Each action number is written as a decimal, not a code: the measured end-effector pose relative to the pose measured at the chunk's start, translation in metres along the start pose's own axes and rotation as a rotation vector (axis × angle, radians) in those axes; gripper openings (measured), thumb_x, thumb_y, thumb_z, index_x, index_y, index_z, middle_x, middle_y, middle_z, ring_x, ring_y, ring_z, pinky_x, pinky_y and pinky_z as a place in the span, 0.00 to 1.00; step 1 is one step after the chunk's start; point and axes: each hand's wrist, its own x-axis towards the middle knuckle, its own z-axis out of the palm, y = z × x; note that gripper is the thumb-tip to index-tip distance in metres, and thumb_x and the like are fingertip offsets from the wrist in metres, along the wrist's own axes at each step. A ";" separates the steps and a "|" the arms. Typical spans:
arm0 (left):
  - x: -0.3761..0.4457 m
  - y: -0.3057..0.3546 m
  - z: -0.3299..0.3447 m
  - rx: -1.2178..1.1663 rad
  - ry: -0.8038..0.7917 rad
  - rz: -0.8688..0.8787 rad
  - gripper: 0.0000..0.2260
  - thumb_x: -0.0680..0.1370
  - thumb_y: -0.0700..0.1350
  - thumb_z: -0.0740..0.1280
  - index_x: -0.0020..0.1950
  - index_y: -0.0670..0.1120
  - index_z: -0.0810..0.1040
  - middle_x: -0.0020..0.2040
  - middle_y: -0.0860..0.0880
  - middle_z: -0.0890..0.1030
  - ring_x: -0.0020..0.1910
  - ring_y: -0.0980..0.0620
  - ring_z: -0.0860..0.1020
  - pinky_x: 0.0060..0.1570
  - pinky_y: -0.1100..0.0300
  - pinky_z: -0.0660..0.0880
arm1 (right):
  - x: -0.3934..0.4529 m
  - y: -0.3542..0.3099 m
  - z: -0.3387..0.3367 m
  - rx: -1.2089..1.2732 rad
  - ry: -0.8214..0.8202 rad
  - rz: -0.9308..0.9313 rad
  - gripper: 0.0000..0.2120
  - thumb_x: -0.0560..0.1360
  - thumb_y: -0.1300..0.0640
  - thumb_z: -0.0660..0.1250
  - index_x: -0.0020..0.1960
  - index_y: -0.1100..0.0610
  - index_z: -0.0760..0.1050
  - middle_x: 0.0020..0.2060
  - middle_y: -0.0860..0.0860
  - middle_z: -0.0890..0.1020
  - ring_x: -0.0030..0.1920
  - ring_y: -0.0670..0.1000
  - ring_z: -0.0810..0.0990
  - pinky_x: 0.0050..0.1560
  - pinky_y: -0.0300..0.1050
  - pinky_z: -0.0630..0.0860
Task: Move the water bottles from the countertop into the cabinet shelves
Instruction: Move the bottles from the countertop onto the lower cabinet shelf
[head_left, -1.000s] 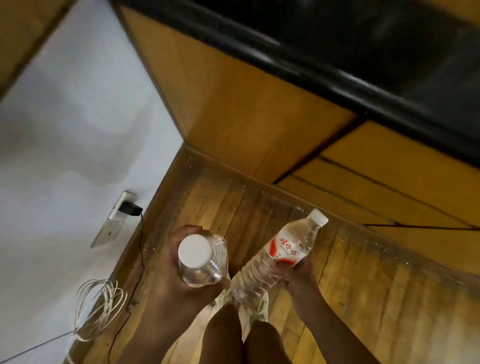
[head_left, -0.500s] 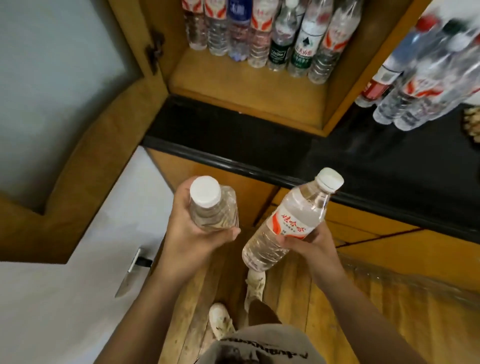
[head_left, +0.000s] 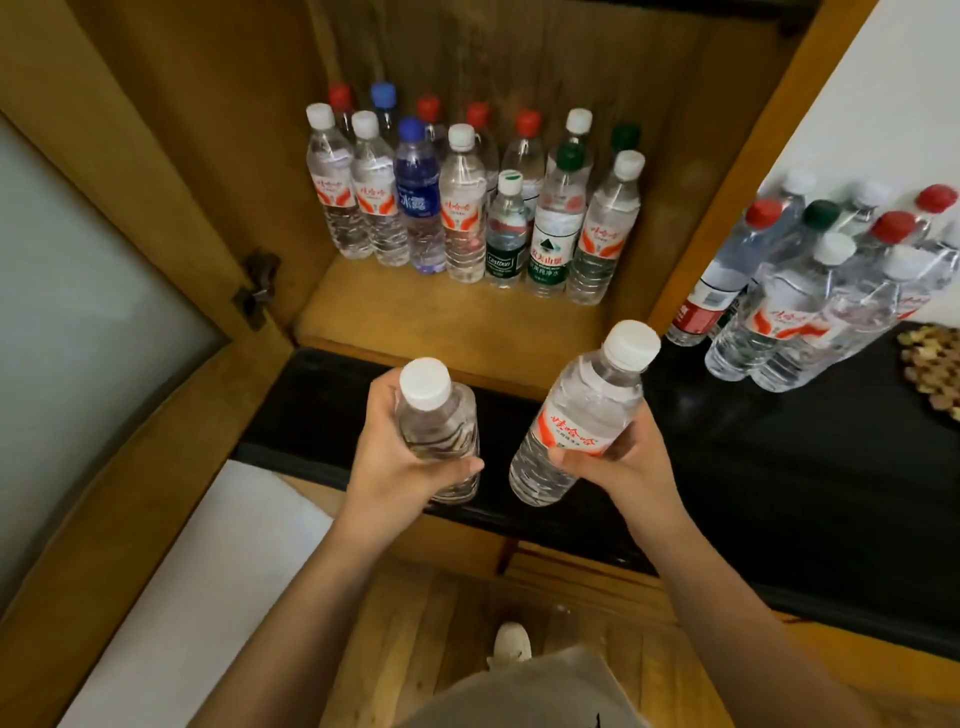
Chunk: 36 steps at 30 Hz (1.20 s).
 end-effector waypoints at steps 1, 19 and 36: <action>0.010 -0.001 0.001 -0.001 0.007 0.000 0.37 0.59 0.36 0.80 0.57 0.61 0.64 0.53 0.60 0.72 0.52 0.70 0.74 0.46 0.75 0.73 | 0.012 -0.001 -0.002 -0.001 -0.002 -0.006 0.34 0.63 0.67 0.75 0.65 0.56 0.67 0.59 0.52 0.77 0.60 0.49 0.77 0.63 0.55 0.73; 0.188 -0.030 -0.016 0.033 0.036 0.050 0.38 0.59 0.31 0.78 0.58 0.45 0.58 0.51 0.59 0.66 0.46 0.81 0.68 0.47 0.82 0.66 | 0.164 0.025 0.040 -0.039 0.084 0.175 0.33 0.62 0.67 0.75 0.52 0.37 0.66 0.51 0.39 0.77 0.49 0.31 0.76 0.49 0.36 0.70; 0.218 -0.076 -0.042 -0.095 -0.224 -0.113 0.42 0.61 0.32 0.77 0.63 0.61 0.60 0.59 0.64 0.70 0.58 0.71 0.72 0.53 0.75 0.70 | 0.196 0.032 0.072 -0.133 -0.022 0.166 0.43 0.60 0.64 0.78 0.69 0.52 0.60 0.60 0.46 0.76 0.61 0.42 0.75 0.59 0.37 0.73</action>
